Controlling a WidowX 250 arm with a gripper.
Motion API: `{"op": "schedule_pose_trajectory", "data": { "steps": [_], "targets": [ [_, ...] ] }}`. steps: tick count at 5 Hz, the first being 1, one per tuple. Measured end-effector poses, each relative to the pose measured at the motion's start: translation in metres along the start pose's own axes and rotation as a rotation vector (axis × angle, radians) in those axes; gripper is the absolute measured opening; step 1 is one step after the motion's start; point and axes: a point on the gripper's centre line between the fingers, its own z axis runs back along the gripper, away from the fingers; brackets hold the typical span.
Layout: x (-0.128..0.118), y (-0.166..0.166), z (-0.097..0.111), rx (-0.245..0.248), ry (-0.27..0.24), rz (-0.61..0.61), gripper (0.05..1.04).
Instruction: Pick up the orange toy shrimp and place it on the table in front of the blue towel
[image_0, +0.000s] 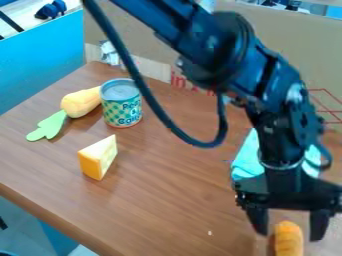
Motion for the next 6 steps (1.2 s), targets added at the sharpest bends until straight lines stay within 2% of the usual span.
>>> {"op": "schedule_pose_trajectory", "data": {
  "steps": [1,2,3,4,5,6],
  "targets": [
    [0.005,0.010,0.030,0.014,-0.040,-0.033,1.006],
    [0.003,0.046,0.058,0.191,-0.075,0.091,1.005],
    [-0.008,0.091,0.080,0.468,-0.005,0.213,1.005],
    [-0.006,0.130,0.108,0.547,0.014,0.212,1.005],
    [0.003,0.175,0.124,0.443,0.135,0.133,1.001],
    [0.005,0.180,0.126,0.430,0.135,0.142,1.001]
  ]
}}
